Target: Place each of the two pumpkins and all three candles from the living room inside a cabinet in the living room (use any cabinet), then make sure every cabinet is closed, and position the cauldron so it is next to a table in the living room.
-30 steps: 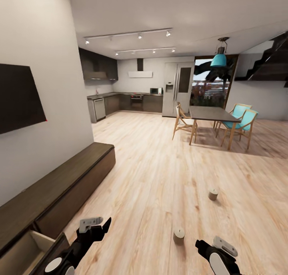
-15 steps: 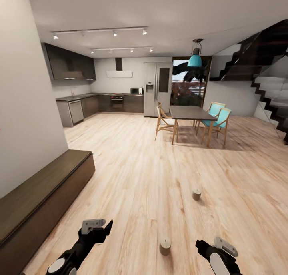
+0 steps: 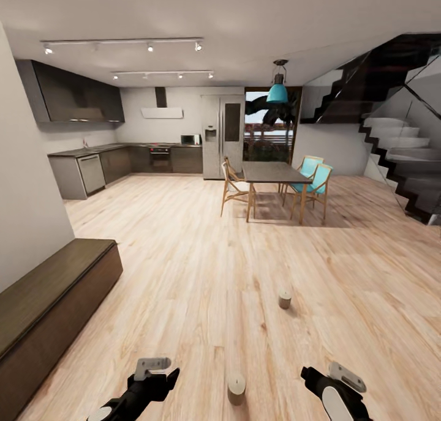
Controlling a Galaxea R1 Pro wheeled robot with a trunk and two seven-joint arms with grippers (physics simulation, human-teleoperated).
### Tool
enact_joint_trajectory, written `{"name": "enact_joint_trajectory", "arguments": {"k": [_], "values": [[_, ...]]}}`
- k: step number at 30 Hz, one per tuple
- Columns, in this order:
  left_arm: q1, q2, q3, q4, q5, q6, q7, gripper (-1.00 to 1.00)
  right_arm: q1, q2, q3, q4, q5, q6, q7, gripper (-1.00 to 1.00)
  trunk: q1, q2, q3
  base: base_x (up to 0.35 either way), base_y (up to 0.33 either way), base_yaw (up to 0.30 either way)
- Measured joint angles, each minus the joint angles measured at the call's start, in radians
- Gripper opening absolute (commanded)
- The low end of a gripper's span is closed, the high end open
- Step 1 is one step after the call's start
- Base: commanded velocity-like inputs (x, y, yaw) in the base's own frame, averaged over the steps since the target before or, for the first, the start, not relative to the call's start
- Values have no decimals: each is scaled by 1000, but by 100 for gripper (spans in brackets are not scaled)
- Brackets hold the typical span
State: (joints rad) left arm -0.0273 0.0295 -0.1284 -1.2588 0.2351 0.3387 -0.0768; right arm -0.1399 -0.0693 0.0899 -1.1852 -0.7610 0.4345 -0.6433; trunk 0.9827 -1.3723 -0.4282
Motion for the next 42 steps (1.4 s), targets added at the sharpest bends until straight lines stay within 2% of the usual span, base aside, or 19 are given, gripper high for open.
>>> {"name": "enact_joint_trajectory", "arguments": {"k": [2, 4, 7, 8, 9, 10, 13, 18, 27, 34, 42], "values": [[-37, -3, 0, 64, 4, 65, 6, 100, -4, -6, -1, -1, 4, 1, -1, 100, 0, 0, 0, 11, -3, -6], [-105, -10, 1, 149, 6, 108, 10, 100, -8, -20, -1, -2, 6, 7, -2, 100, 0, 0, 0, 6, -2, -3], [-284, -37, 0, 422, 12, 137, 14, 100, -14, -62, -1, -12, 6, 39, -2, 100, 0, 0, 0, 2, -1, -1], [-335, -43, 1, 512, 13, 124, 13, 100, -18, -72, -1, -15, 6, 50, -2, 100, 0, 0, 0, 0, 0, 0], [-358, -45, 1, 554, 14, 110, 14, 100, -21, -76, 0, -17, 6, 55, -2, 100, 0, 0, 0, 0, 0, 0], [-429, -54, 3, 679, 13, 52, 17, 100, -31, -85, 6, -56, 7, 68, -7, 100, 0, 0, 0, 0, 0, 0], [-471, -65, 4, 728, 10, 29, 50, 100, -35, -90, 4, -88, 7, 113, -8, 100, 0, 0, 0, 0, 0, 0], [-494, -82, 6, 767, 9, 7, 105, 100, -36, -93, -1, -130, 9, 161, -9, 100, 0, 0, 0, 0, 0, 0], [-498, -87, 8, 797, 8, -12, 117, 100, -39, -94, -4, -133, 8, 182, -8, 100, 0, 0, 0, 0, 0, 0], [-498, -94, 10, 810, 9, -23, 139, 100, -41, -95, -14, -126, 9, 238, -8, 100, 0, 0, 0, 6, -5, 0], [-498, -100, 10, 817, 5, -57, 168, 100, -42, -95, -12, -127, 10, 250, -8, 100, 0, 0, 0, 164, -176, 0]]}}
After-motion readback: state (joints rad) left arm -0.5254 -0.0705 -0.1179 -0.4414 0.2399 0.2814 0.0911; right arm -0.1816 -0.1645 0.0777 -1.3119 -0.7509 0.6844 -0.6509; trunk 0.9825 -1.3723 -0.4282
